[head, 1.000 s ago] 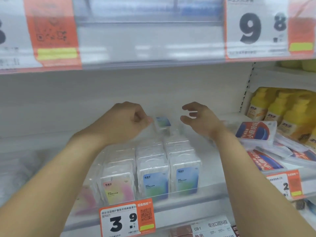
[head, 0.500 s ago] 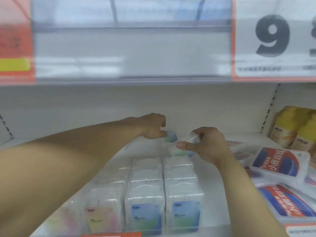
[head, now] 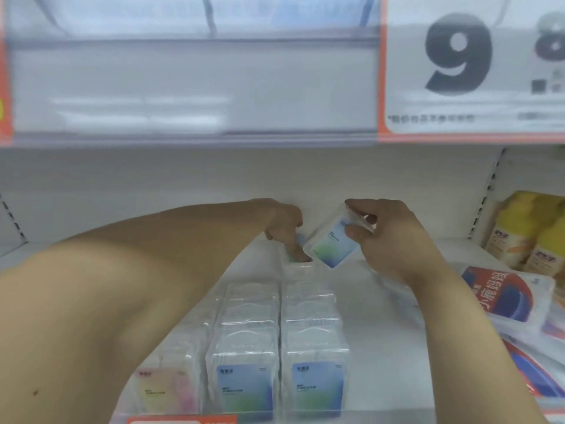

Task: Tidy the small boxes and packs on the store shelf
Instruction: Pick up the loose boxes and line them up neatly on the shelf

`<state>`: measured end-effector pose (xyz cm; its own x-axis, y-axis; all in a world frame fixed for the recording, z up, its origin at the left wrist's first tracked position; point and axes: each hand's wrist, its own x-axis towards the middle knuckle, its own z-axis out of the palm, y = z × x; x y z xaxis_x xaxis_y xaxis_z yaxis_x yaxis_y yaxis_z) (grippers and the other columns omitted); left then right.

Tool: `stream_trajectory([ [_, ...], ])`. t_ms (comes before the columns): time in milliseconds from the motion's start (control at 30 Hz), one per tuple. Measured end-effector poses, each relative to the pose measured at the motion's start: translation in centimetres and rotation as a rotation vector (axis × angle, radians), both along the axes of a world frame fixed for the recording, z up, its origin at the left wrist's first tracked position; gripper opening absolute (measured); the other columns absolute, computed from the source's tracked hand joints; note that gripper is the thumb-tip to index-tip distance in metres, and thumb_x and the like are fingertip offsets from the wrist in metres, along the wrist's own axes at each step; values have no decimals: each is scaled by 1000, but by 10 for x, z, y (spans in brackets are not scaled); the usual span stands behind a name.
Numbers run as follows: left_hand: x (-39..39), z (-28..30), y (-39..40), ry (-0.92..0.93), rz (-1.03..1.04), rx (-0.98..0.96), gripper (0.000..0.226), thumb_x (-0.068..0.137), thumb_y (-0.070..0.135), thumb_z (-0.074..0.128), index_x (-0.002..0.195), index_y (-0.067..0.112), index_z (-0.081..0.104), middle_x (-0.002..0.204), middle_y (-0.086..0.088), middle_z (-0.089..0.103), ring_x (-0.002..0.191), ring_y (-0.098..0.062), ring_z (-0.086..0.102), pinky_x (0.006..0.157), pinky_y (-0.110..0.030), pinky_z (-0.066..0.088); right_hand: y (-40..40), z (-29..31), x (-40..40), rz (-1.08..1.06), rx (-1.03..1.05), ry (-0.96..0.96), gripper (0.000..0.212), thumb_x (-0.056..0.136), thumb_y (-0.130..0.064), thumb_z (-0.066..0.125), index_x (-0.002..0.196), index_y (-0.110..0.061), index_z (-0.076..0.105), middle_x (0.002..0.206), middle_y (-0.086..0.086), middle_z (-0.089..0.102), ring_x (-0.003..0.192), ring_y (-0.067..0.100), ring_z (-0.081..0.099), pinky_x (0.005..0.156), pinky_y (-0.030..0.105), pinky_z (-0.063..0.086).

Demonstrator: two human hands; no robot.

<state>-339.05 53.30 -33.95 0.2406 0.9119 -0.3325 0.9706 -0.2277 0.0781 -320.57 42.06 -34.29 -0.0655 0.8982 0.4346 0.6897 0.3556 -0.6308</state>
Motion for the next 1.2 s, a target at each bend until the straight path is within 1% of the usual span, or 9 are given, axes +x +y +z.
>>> stream_trajectory([
  [100, -9, 7, -4, -54, -69, 156, 65, 65, 48, 84, 111, 7, 62, 98, 3, 52, 91, -21, 50, 76, -28, 42, -4, 3, 3, 3, -3, 45, 42, 95, -15, 62, 136, -21, 59, 132, 0, 60, 115, 15, 57, 75, 6, 29],
  [233, -31, 21, -15, -176, -101, 374, 64, 69, 34, 85, 123, 10, 60, 110, 2, 45, 101, -15, 47, 77, -19, 34, -10, 9, 2, -19, 80, 141, 32, 86, -19, 73, 118, -23, 68, 110, -6, 69, 84, 4, 59, 62, 4, 40],
  [300, -44, 29, -22, -224, -101, 417, 61, 71, 33, 84, 122, 9, 60, 115, -3, 53, 101, -19, 52, 79, -22, 39, -14, 12, 1, -21, 84, 232, 28, 84, -21, 75, 111, -24, 70, 105, -9, 70, 84, 1, 62, 66, 6, 45],
  [400, -66, 36, -31, -344, -70, 431, 50, 75, 25, 81, 118, 10, 62, 115, -7, 59, 98, -21, 57, 80, -24, 44, -18, 17, -3, -1, 70, 336, 27, 84, -24, 76, 110, -24, 70, 102, -8, 71, 84, 17, 69, 70, 27, 57],
  [467, -80, 37, -40, -419, -62, 439, 40, 80, 13, 76, 117, 11, 63, 115, -7, 60, 101, -22, 59, 82, -30, 50, -20, 20, -6, 23, 53, 372, 27, 86, -23, 74, 112, -21, 69, 103, -4, 71, 83, 23, 69, 55, 20, 54],
  [667, -106, 40, -77, -467, -31, 359, 32, 88, 5, 64, 120, 11, 62, 115, -4, 58, 97, -23, 60, 63, -31, 59, -23, 18, -17, 128, -48, 244, 22, 90, -25, 69, 111, -18, 70, 105, -4, 71, 85, 14, 70, 59, 20, 57],
  [833, -112, 42, -102, -462, -50, 310, 29, 86, 13, 69, 115, 14, 65, 101, 0, 61, 88, -20, 63, 65, -39, 62, -21, 15, -21, 162, -148, 99, 22, 86, -21, 74, 107, -25, 71, 107, -8, 69, 95, 14, 67, 84, 31, 55],
  [1033, -100, 36, -120, -538, -5, 155, 40, 77, 21, 81, 114, 13, 66, 101, 4, 63, 84, -13, 66, 66, -24, 59, -24, 15, -19, 229, -329, 64, 21, 87, -16, 74, 107, -19, 72, 105, -5, 69, 88, 12, 68, 63, 22, 56],
  [1200, -91, 24, -126, -622, -31, 8, 35, 77, 24, 80, 110, 16, 71, 105, -1, 68, 91, -14, 67, 77, -29, 60, -28, 11, -20, 308, -475, 115, 19, 84, -10, 76, 102, -12, 73, 103, 6, 69, 77, 14, 66, 62, 21, 54],
])
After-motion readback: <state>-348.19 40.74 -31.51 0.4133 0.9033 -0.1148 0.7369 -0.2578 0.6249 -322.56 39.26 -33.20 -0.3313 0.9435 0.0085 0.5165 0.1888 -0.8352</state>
